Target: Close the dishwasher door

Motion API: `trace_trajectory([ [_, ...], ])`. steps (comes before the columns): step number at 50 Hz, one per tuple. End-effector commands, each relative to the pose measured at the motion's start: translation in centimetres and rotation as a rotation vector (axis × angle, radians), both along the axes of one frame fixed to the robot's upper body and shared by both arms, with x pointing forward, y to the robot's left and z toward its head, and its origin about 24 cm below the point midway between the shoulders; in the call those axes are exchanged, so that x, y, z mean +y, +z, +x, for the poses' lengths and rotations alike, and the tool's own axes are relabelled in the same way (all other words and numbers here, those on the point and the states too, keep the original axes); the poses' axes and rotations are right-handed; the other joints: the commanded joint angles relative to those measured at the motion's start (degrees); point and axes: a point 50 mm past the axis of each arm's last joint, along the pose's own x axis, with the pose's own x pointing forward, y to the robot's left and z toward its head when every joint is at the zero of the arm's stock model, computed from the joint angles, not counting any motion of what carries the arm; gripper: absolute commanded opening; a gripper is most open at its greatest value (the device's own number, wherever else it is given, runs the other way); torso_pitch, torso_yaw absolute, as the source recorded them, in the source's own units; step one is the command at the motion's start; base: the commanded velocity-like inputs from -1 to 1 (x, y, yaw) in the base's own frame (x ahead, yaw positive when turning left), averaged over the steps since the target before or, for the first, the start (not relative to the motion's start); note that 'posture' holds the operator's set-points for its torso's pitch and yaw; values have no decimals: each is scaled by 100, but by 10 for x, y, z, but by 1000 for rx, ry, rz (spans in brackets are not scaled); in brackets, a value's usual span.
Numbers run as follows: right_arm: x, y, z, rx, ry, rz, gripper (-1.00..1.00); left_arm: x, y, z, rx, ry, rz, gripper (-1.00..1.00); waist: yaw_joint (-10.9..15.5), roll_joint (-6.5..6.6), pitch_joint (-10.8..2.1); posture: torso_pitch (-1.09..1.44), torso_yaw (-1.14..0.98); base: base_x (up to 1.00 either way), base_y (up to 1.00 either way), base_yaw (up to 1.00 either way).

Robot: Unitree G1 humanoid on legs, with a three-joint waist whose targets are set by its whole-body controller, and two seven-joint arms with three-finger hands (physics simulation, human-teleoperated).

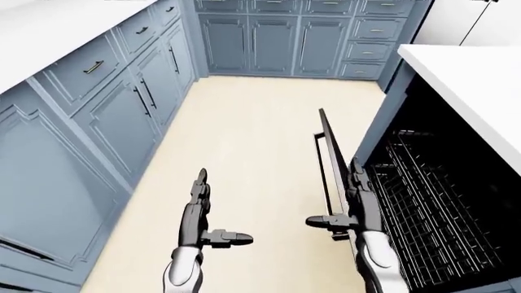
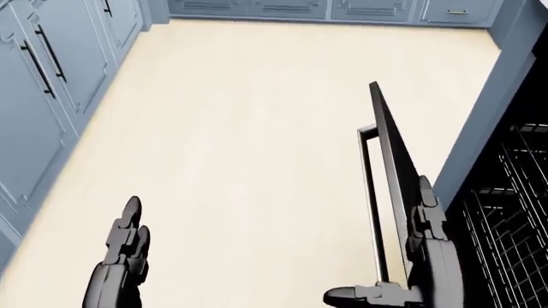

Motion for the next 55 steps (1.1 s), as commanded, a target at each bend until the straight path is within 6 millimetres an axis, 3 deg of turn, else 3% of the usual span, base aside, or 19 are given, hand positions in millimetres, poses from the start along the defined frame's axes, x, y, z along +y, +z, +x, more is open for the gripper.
trace_trajectory([
  [1,7,19,10,-86,11,-17,100,-2,19,5,-100,-11,-5,100,13,11,-106,0,0,0,0,0],
  [6,26,41,33,-94,54,-64,100,1,20,6,-102,-5,-8,100,32,7,-159,0,0,0,0,0],
  [9,48,45,51,-85,116,-83,100,1,20,6,-102,-2,-9,100,26,29,-173,0,0,0,0,0],
  [18,100,20,108,21,285,-82,100,0,20,6,-101,-3,-7,100,14,102,-219,0,0,0,0,0],
  [23,102,17,127,117,308,-59,100,2,20,8,-99,-1,-9,100,0,148,-232,0,0,0,0,0],
  [39,75,-21,115,457,266,110,100,7,24,9,-105,12,-18,100,73,46,-175,0,0,0,0,0],
  [55,41,-67,83,682,187,175,100,13,15,14,-32,36,-64,100,91,-13,-149,0,0,0,0,0],
])
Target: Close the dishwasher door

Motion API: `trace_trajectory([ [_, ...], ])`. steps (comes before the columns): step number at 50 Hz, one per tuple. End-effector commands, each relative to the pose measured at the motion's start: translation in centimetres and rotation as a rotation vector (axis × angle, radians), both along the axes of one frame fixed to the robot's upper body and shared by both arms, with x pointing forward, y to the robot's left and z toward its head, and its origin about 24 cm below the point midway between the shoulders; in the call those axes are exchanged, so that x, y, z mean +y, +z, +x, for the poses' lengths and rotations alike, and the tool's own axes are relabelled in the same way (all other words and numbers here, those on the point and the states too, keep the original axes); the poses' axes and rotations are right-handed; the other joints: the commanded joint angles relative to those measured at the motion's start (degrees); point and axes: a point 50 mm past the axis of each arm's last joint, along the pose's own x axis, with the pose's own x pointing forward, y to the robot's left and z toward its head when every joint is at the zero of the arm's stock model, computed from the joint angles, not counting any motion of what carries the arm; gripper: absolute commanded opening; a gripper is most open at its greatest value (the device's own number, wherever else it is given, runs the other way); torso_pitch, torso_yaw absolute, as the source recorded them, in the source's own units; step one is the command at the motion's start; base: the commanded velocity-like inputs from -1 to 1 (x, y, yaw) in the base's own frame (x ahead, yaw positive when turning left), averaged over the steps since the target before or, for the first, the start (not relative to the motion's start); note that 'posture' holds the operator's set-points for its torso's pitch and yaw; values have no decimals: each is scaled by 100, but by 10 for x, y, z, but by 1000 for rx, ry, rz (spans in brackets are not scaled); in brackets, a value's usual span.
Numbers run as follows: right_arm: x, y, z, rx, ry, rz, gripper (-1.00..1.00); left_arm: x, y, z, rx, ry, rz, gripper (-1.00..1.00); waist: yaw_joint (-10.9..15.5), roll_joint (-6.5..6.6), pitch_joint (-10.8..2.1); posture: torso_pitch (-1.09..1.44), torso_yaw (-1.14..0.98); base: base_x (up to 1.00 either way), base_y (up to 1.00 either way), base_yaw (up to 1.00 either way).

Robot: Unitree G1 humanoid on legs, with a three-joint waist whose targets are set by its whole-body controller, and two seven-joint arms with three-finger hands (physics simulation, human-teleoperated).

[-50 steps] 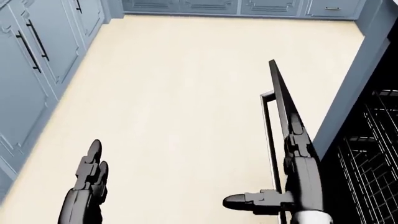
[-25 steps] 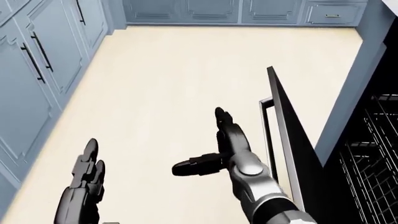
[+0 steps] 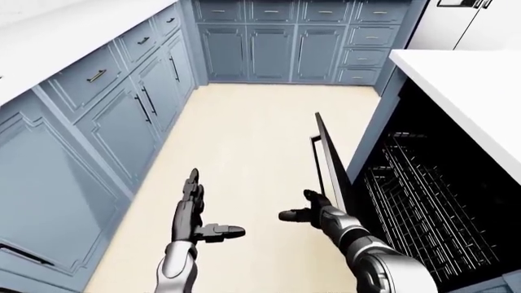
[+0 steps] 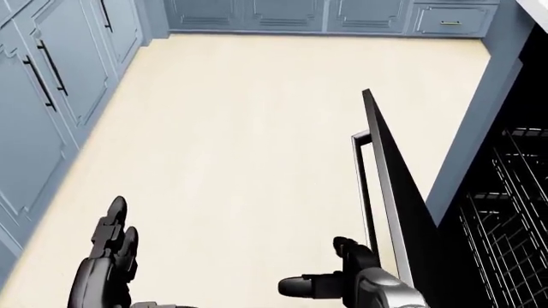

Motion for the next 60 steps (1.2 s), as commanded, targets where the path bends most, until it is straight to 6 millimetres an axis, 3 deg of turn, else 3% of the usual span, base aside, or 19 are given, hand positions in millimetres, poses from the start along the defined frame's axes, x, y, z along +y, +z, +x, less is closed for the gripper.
trace_trajectory([
  [1,-3,15,13,-63,-4,-12,100,0,17,6,-79,-10,-13,100,3,14,-122,0,0,0,0,0],
  [21,-43,7,4,-47,-132,-1,100,4,19,9,-87,14,-32,100,11,-29,-164,0,0,0,0,0],
  [44,-87,4,-6,-46,-244,-142,100,2,17,8,-85,12,-29,100,28,-38,-174,0,0,0,0,0],
  [60,-105,9,-7,-71,-320,-271,100,1,17,8,-84,9,-27,100,52,-25,-162,0,0,0,0,0],
])
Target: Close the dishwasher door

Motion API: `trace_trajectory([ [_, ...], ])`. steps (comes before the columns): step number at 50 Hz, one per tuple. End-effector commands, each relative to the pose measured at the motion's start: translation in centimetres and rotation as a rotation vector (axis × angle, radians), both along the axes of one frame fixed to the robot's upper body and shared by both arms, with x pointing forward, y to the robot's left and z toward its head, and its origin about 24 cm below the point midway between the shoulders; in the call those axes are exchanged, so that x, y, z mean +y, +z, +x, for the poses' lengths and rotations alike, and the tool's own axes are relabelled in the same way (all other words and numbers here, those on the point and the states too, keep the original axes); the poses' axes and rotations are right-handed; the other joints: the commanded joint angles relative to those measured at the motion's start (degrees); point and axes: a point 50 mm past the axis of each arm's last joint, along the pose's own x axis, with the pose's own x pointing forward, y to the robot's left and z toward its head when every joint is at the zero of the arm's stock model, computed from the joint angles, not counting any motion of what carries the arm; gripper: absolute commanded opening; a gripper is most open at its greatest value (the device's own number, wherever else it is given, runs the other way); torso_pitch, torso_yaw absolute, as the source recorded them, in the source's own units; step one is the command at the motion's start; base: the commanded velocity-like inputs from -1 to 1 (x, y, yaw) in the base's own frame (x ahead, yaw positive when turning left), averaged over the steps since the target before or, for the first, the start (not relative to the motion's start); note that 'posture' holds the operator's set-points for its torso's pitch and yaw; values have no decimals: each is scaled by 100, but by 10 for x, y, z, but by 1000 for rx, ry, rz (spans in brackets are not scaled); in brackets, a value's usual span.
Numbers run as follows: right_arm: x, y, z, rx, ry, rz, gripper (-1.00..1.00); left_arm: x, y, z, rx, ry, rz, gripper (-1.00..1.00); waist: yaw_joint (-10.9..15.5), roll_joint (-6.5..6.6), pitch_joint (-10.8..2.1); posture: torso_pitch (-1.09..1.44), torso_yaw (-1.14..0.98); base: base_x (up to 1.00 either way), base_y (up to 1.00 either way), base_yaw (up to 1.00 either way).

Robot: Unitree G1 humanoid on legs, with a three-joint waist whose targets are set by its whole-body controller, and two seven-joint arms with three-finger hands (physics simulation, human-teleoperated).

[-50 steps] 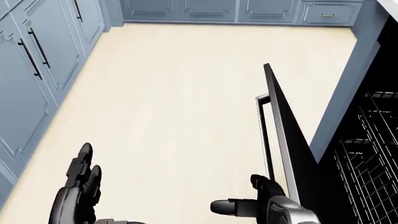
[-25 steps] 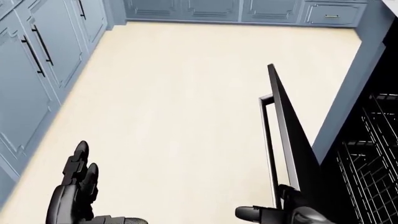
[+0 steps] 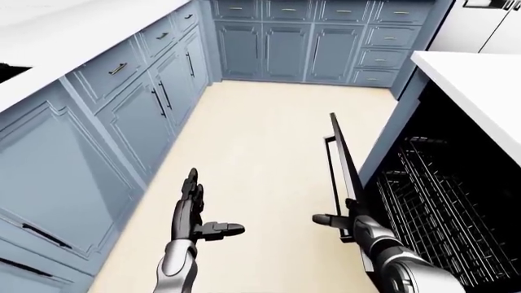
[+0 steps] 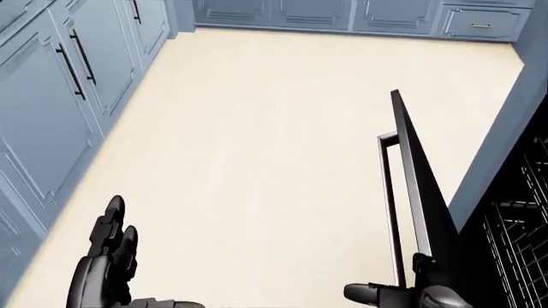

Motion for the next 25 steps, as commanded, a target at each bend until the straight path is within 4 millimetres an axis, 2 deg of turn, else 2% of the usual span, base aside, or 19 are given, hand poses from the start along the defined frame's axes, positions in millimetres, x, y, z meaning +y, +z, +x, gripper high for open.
trace_trajectory([
  [1,-23,21,14,-90,-62,-118,100,0,17,5,-88,-4,6,100,-46,-19,-105,0,0,0,0,0],
  [25,-36,21,9,-82,-131,-223,100,-2,16,5,-86,-7,8,100,22,-4,-94,0,0,0,0,0],
])
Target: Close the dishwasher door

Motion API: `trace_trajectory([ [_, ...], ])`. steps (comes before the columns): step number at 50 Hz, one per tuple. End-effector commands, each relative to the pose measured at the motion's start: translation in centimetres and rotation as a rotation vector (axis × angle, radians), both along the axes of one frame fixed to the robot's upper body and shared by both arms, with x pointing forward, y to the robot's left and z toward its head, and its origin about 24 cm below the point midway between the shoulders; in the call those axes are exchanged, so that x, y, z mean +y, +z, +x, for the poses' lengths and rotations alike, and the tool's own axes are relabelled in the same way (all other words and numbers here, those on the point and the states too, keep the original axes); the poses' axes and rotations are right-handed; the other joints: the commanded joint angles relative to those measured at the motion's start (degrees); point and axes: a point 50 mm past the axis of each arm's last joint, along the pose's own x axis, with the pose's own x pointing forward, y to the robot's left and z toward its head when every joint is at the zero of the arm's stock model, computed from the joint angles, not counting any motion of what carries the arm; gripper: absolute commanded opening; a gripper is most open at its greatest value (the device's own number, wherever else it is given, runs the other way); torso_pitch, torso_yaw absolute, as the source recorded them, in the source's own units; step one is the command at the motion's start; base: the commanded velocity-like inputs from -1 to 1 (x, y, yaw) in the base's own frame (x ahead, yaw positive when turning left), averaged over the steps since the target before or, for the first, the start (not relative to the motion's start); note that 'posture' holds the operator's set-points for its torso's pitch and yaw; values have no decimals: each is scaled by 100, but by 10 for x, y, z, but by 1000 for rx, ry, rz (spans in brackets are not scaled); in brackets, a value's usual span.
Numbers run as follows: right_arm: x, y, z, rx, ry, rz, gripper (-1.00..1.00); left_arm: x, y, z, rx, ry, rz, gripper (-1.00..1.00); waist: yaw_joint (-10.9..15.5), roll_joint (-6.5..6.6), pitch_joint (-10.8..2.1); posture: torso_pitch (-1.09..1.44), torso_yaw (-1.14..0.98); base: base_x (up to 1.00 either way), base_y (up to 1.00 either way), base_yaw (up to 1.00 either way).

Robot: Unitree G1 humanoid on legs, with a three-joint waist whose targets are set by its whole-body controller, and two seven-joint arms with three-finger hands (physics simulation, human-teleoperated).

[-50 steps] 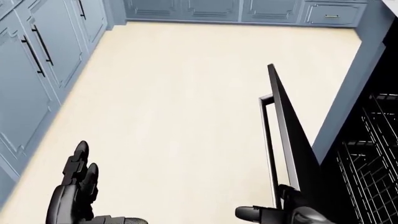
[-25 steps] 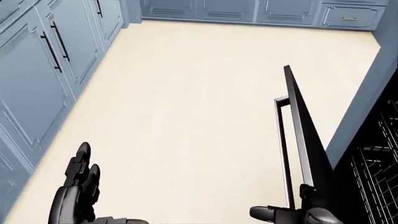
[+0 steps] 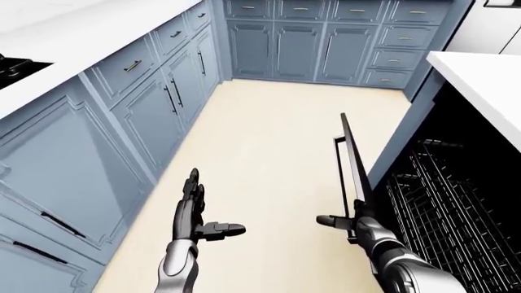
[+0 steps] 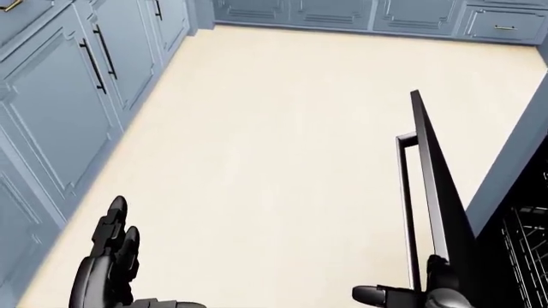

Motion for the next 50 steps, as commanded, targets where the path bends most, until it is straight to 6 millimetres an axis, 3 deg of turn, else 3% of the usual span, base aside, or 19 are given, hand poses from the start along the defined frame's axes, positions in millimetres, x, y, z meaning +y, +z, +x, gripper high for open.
trace_trajectory([
  [1,-27,22,12,-81,-77,-144,100,0,17,5,-88,-4,5,100,-64,-31,-102,0,0,0,0,0],
  [50,-66,30,-3,-13,-216,-436,100,-1,18,4,-91,-5,5,100,2,-92,-82,0,0,0,0,0],
])
